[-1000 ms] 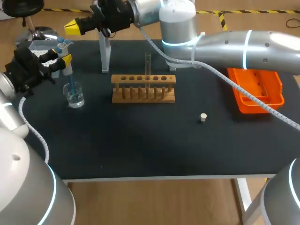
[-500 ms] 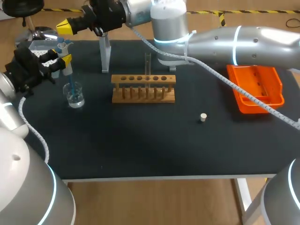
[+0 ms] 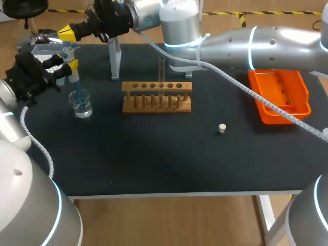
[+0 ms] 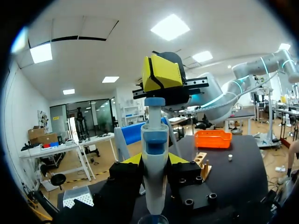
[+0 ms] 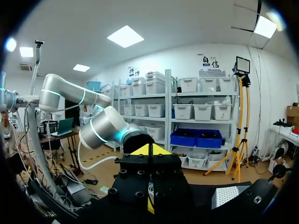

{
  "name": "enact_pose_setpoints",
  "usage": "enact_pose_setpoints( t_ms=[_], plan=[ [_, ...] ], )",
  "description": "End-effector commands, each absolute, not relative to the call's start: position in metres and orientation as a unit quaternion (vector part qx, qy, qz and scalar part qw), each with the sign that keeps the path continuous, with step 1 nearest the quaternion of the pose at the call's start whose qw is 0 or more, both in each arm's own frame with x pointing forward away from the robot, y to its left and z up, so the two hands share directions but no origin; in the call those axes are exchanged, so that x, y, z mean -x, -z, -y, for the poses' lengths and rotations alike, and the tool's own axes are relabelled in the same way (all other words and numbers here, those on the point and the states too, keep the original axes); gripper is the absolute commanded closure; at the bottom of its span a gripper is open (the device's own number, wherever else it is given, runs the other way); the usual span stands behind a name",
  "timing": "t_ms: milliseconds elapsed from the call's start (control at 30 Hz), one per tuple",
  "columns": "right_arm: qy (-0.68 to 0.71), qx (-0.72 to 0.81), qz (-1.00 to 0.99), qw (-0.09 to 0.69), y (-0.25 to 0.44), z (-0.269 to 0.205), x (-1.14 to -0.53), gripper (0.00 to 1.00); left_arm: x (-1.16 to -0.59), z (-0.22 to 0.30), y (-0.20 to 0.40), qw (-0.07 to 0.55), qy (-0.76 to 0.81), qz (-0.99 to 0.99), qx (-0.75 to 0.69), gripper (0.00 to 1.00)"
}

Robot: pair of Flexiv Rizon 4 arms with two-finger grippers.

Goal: Invert the test tube, pick up the pipette, mount the tip to pipette, aspirate from beaker and dispense into the tube, eject the tip, return the pipette, and cap with the stopper.

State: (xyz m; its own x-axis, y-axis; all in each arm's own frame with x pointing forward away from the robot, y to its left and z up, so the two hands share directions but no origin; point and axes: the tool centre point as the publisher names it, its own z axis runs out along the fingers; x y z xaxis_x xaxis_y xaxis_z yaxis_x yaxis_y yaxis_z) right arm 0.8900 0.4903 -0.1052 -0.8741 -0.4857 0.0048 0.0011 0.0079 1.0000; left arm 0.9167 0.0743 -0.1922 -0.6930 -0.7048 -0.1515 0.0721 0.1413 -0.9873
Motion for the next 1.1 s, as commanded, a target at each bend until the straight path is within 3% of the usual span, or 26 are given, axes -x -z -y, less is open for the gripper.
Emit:
enact_pose_setpoints(
  t_ms=[33, 1100],
  plan=[
    [0.680, -0.180, 0.686, 0.186, 0.109, -0.493, -0.895, 1.00, -0.917, -0.073, 0.192, 0.318, 0.614, -0.685, 0.231, 1.00],
    [0.676, -0.174, 0.688, 0.195, 0.128, -0.498, -0.894, 1.00, -0.917, -0.073, 0.192, 0.318, 0.614, -0.685, 0.231, 1.00]
  ],
)
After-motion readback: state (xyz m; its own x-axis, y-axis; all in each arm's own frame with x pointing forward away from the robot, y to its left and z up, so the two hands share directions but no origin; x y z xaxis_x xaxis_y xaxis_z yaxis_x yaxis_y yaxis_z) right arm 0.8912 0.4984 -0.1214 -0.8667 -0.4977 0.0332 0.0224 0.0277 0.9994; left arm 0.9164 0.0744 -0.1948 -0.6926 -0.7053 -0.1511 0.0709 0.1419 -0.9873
